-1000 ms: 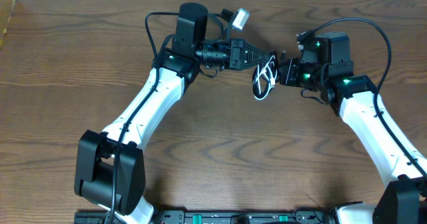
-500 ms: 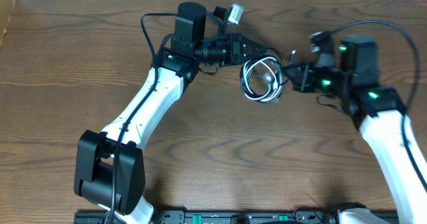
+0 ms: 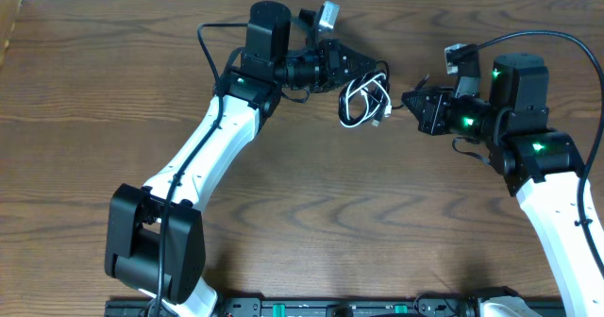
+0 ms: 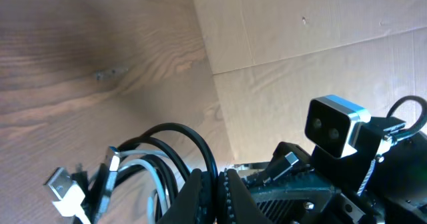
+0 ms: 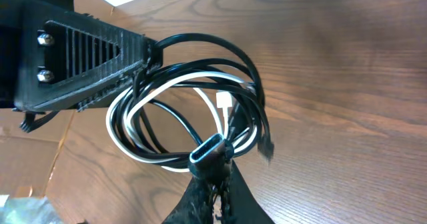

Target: Untangle cables

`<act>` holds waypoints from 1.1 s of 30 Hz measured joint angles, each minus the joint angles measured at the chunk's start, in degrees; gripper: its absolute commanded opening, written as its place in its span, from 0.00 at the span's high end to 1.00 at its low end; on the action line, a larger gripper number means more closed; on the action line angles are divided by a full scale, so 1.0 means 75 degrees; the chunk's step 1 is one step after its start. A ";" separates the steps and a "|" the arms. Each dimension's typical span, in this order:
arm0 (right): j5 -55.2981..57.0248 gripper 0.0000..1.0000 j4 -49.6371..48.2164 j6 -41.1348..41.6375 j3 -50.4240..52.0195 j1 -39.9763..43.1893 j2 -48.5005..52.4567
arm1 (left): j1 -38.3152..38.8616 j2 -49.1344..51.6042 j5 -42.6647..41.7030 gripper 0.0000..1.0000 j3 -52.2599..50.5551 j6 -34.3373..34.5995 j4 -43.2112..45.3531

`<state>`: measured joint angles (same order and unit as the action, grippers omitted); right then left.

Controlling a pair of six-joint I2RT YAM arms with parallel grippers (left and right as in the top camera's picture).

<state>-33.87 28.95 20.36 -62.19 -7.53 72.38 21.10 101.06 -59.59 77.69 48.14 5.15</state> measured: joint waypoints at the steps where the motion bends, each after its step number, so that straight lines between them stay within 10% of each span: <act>1: 0.0050 0.99 -0.0003 0.0003 0.0000 0.0000 0.0000 | 0.0000 0.0000 0.0000 0.93 0.0000 0.0070 0.0000; 6: 0.0525 0.98 0.0000 0.0058 0.0000 0.0000 0.0000 | 0.0000 0.0000 -0.0035 0.93 0.0000 0.0338 -0.0006; 10: 0.1282 0.40 0.0035 0.0277 0.0000 -0.0006 0.0000 | 0.0000 0.0000 -0.0105 0.93 0.0000 0.0414 -0.0052; 12: 0.1585 0.29 0.0032 0.0326 0.0000 -0.0003 0.0000 | 0.0000 0.0000 -0.0146 0.92 0.0000 0.0414 -0.0052; 33: 0.1311 0.50 -0.0017 0.0950 0.0000 -0.0799 0.1160 | 0.0000 0.0000 0.0399 0.93 0.0000 0.1102 -0.0055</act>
<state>-24.03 28.82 27.49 -62.19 -13.52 81.08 21.10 101.06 -56.60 77.69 56.40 4.73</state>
